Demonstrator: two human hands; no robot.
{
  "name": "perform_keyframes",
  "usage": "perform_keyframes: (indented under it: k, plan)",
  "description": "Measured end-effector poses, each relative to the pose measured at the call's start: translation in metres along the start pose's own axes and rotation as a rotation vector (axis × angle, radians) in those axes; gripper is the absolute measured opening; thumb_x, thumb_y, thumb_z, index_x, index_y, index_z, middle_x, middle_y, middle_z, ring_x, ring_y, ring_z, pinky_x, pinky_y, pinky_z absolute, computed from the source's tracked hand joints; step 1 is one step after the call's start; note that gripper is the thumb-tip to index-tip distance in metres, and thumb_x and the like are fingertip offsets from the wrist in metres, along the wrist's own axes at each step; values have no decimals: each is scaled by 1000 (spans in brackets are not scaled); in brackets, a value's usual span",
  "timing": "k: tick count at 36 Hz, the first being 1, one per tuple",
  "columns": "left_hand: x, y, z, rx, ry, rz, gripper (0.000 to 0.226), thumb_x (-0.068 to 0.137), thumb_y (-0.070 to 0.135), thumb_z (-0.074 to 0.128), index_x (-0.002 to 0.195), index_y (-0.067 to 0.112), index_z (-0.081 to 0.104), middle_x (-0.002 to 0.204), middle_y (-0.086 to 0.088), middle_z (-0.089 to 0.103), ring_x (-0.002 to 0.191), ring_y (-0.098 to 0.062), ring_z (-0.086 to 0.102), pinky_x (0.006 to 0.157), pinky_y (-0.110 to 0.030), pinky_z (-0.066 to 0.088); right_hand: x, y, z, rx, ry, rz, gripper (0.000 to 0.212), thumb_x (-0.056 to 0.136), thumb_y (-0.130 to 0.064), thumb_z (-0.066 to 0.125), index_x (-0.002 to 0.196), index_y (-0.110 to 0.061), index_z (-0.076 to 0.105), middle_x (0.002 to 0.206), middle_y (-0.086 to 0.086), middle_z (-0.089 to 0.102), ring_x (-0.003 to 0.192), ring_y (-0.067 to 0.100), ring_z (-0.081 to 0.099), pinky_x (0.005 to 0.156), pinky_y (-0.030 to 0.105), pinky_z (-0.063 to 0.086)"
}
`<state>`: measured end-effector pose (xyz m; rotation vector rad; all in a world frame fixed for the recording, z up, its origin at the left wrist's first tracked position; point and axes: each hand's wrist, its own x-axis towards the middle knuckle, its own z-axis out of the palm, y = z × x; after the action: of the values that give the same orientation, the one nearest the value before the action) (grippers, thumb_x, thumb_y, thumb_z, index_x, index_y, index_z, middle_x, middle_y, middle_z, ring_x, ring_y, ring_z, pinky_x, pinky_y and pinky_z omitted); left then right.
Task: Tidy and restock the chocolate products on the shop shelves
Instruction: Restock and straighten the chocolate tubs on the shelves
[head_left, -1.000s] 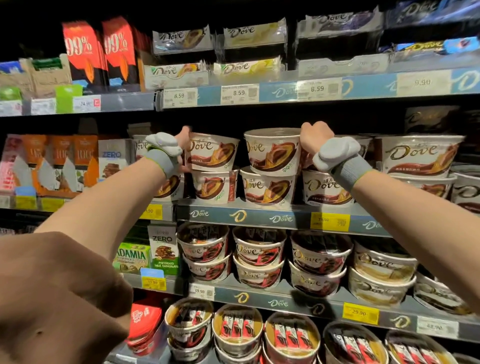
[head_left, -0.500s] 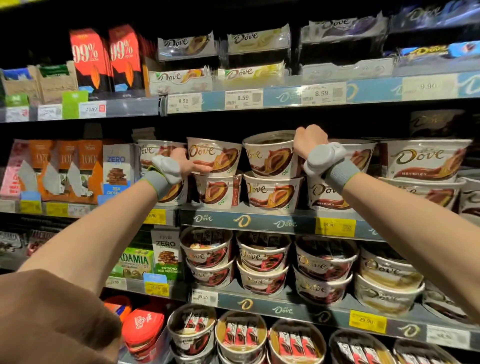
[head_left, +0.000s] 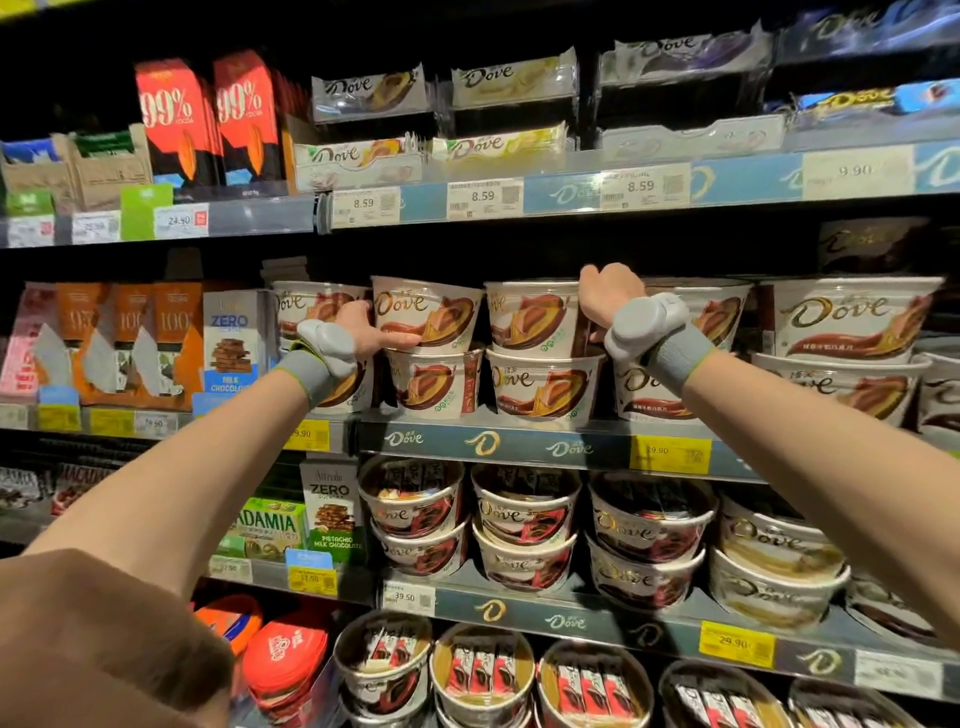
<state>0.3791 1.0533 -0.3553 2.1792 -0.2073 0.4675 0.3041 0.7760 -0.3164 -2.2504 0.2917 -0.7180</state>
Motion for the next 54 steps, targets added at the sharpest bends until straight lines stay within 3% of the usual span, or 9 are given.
perform_keyframes:
  k: [2,9,14,19,25,29,38,47,54]
  plan:
    - [-2,2,1,-8,-7,-1,72,60,29,88,119,0,58,118,-12,65,111,-28,61,99,-43,48,-3,2,-2,-9,-9,-22,43,102,-23,28,68,-3,44,93,15,50,91,30,53,73,30,32]
    - [-7,7,5,-48,6,-8,58,69,17,83,117,-2,58,119,-16,63,112,-30,60,100,-40,46,-17,17,-6,-51,114,-104,35,101,-26,34,118,2,47,115,20,56,113,38,53,77,34,34]
    - [-4,5,6,-37,-11,-30,58,70,15,83,119,-3,57,119,-15,63,113,-29,59,96,-32,45,-19,29,0,-316,349,-608,27,97,-27,43,111,-4,46,112,16,51,102,29,47,78,32,35]
    - [-5,8,4,-14,-39,-61,98,55,39,89,133,-1,46,130,-11,57,120,-28,54,105,-36,41,-4,21,1,-476,158,-839,43,93,-39,54,129,-15,52,125,8,50,115,25,42,96,35,31]
    - [-3,10,13,26,7,-66,86,42,47,88,104,-4,58,104,-12,65,98,-23,60,78,-29,46,-9,15,-3,-353,-61,-801,33,91,-28,61,122,-16,61,115,5,66,108,21,61,86,24,41]
    - [-5,16,17,32,40,-81,66,47,41,90,85,10,46,81,-2,48,79,-16,47,71,-27,40,-5,14,-5,-235,-93,-741,35,89,-28,63,121,-14,62,116,5,67,107,18,63,92,30,50]
    - [-13,25,39,0,177,-85,124,47,44,91,142,0,25,139,-20,41,120,-27,44,108,-42,33,2,30,-9,77,-107,-639,22,90,-10,62,111,-8,66,109,6,67,96,7,58,79,11,45]
    - [-12,33,53,18,211,-158,136,62,46,84,146,-5,-11,153,-28,12,142,-35,20,115,-42,19,4,31,-8,19,-76,-642,21,90,-11,61,111,-10,64,109,5,64,94,7,56,79,16,45]
    - [-16,29,58,31,303,-136,125,55,47,87,146,1,15,147,-25,27,133,-41,32,109,-46,29,4,31,-9,1,-74,-641,20,90,-12,62,110,-9,65,109,6,65,96,8,57,81,19,47]
